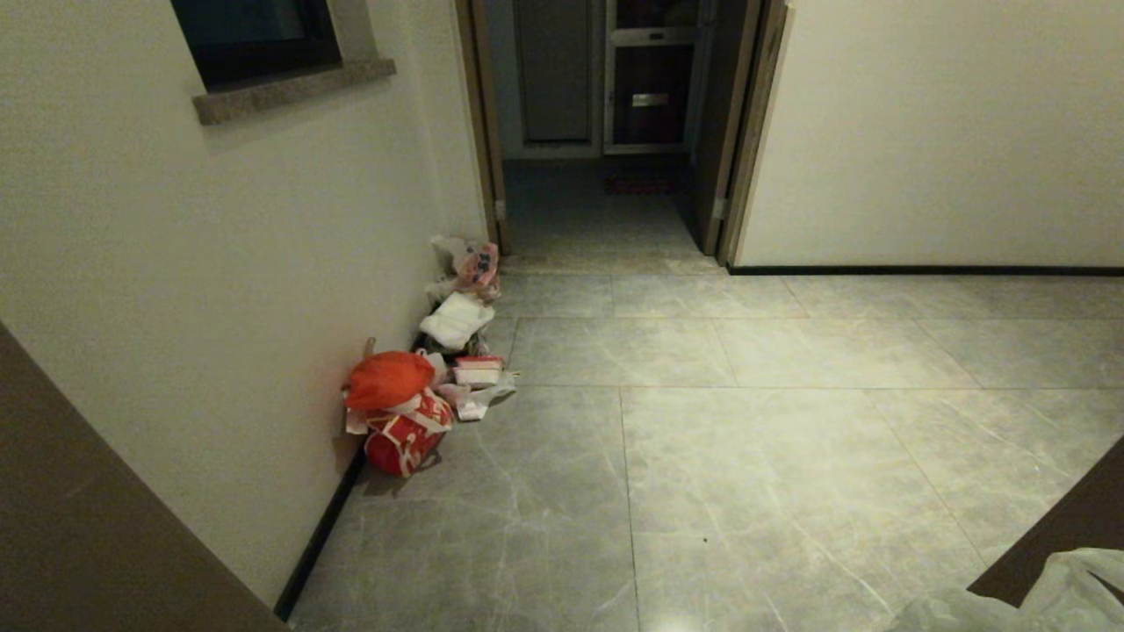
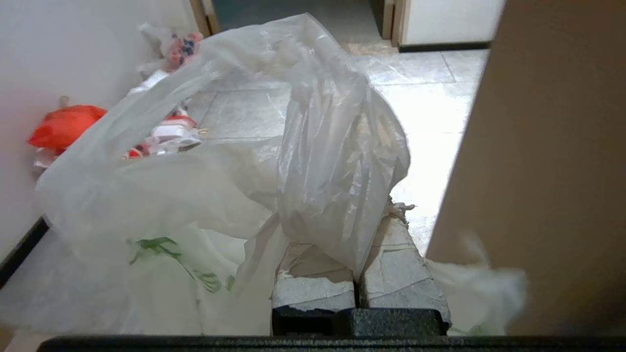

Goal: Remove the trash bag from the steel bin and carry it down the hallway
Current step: Put the trash bag at the door

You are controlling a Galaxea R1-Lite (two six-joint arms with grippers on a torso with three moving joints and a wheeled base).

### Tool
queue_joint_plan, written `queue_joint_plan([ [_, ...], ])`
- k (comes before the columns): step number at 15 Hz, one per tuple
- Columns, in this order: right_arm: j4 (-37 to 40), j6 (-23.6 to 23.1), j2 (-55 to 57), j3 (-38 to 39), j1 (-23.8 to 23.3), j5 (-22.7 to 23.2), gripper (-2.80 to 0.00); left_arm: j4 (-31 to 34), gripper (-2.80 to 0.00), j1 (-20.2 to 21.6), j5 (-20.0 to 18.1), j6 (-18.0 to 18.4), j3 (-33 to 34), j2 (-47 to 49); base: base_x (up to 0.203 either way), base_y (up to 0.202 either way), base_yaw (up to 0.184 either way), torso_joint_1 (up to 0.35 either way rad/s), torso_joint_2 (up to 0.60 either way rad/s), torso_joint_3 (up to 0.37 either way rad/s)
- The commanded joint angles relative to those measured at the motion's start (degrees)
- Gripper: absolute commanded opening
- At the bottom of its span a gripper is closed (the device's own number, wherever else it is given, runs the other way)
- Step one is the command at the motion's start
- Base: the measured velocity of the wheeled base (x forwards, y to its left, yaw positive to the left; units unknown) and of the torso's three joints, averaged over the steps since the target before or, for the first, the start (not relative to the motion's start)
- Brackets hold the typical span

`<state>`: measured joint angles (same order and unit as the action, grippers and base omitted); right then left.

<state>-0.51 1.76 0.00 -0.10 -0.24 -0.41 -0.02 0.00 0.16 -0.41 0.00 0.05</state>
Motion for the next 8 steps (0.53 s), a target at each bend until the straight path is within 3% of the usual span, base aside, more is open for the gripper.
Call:
queue_joint_plan([
  [1, 0.0, 0.0, 0.1, 0.0, 0.0, 0.0, -2.80, -0.1, -2.80, 0.0, 0.0, 0.0, 0.0, 0.0, 0.193, 0.000, -0.001, 0.005, 0.00, -0.001],
  [8, 0.0, 0.0, 0.1, 0.0, 0.0, 0.0, -2.80, -0.1, -2.80, 0.0, 0.0, 0.1, 0.0, 0.0, 0.193, 0.000, 0.001, 0.003, 0.00, 0.003],
])
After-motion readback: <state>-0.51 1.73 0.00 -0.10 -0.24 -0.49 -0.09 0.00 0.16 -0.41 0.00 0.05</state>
